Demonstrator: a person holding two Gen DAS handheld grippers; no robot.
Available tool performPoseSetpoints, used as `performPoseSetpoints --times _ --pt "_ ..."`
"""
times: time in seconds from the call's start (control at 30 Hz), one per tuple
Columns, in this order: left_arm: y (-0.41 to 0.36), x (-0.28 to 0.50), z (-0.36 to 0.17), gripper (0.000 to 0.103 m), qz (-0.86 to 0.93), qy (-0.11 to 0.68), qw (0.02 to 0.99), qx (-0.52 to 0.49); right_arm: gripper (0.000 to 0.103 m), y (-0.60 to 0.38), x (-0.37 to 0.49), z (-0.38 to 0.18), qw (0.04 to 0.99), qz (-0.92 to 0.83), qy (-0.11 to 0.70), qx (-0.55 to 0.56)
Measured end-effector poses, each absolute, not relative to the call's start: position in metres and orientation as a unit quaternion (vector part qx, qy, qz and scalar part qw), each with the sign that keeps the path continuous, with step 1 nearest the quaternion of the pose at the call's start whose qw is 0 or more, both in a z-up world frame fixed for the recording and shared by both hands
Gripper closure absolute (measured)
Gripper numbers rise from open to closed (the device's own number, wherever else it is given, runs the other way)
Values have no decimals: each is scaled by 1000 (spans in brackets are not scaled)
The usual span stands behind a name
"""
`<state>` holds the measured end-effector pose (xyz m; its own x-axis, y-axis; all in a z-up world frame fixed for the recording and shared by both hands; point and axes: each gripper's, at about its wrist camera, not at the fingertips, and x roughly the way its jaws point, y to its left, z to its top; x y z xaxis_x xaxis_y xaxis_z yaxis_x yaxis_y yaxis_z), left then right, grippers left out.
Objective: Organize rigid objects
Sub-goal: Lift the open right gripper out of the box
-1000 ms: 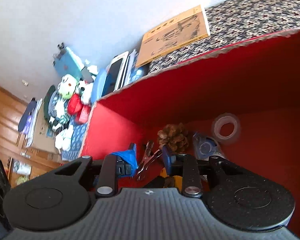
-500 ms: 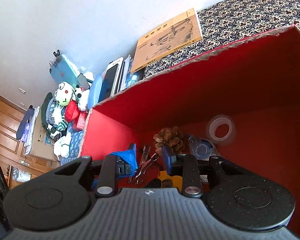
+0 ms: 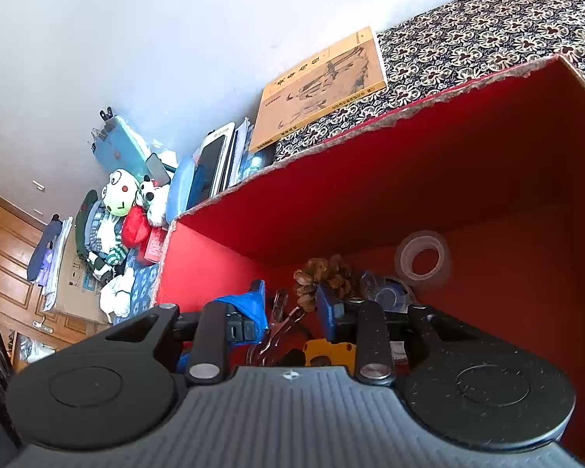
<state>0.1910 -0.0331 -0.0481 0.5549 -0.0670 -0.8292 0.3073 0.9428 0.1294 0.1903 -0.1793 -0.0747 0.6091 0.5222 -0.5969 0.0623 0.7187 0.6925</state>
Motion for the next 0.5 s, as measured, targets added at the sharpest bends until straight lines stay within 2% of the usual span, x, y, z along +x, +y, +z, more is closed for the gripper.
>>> performPoseSetpoints --times 0.37,0.5 --pt "-34 190 -48 41 -98 454 876 134 90 -184 185 -73 835 90 414 351" --pt "-33 188 -46 40 -88 454 877 127 90 -184 176 -66 853 69 406 321"
